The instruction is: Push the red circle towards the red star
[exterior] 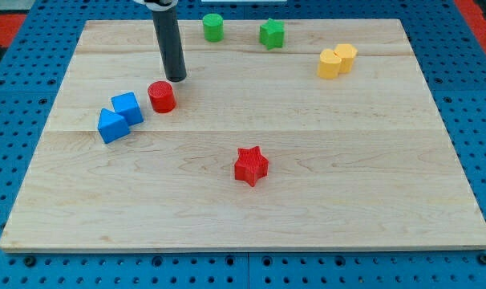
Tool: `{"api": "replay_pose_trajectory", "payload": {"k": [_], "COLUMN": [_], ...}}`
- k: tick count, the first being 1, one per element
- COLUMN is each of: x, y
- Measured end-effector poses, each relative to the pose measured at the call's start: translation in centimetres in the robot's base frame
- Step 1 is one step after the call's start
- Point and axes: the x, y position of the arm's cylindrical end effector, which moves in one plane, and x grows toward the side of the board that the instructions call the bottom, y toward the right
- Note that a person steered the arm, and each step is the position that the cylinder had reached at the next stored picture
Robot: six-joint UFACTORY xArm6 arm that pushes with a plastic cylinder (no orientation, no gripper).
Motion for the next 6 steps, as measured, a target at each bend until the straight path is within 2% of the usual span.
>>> {"api": "replay_pose_trajectory", "payload": {"k": [1, 2, 3, 6], "x": [0.0, 1.8, 4.3, 5.1], "y": [-3.7, -5.6, -3.6, 11.1]}}
